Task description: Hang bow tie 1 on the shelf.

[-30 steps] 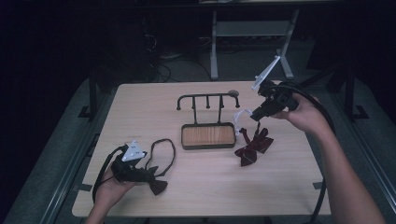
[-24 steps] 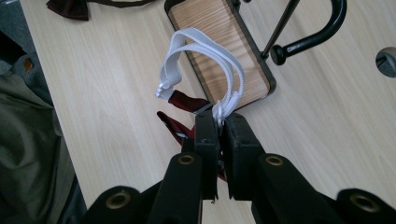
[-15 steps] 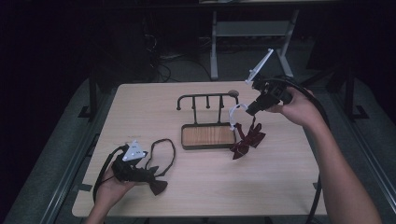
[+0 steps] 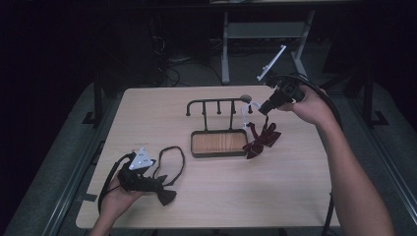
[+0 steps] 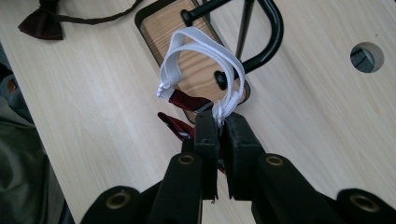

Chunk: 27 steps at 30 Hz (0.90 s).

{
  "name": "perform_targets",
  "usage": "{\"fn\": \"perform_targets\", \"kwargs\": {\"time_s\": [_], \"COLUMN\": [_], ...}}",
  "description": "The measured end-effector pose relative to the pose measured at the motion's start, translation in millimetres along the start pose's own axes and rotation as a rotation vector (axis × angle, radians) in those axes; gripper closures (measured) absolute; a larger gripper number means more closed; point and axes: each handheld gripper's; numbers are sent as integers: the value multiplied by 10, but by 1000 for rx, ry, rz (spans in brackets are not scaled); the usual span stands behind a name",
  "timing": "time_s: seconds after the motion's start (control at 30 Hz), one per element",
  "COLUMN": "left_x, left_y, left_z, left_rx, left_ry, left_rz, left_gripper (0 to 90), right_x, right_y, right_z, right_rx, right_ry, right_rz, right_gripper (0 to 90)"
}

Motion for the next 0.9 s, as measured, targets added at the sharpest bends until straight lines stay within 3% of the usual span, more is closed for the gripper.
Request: {"fn": "perform_targets", "kwargs": {"time_s": [0.27, 0.9], "left_x": [7, 9], "left_y": [0, -10], "left_z": [3, -13], "left_rx": [7, 12], "left_ry": [1, 6], "left_rz": [4, 0], "left_gripper": [324, 324], "right_x": [75, 176], "right_y": [0, -3], "right_z": [-149, -239], "right_rx": [53, 88], "right_ry": [2, 6], "right_rz": [11, 20], "right_gripper": [845, 839]}}
Point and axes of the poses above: each handheld gripper's, and its own axes: x roughly forward along the jaws, y roughly out of its underside, z roughly to its left, and after that the axes turned 1 degree about -z, right-handed
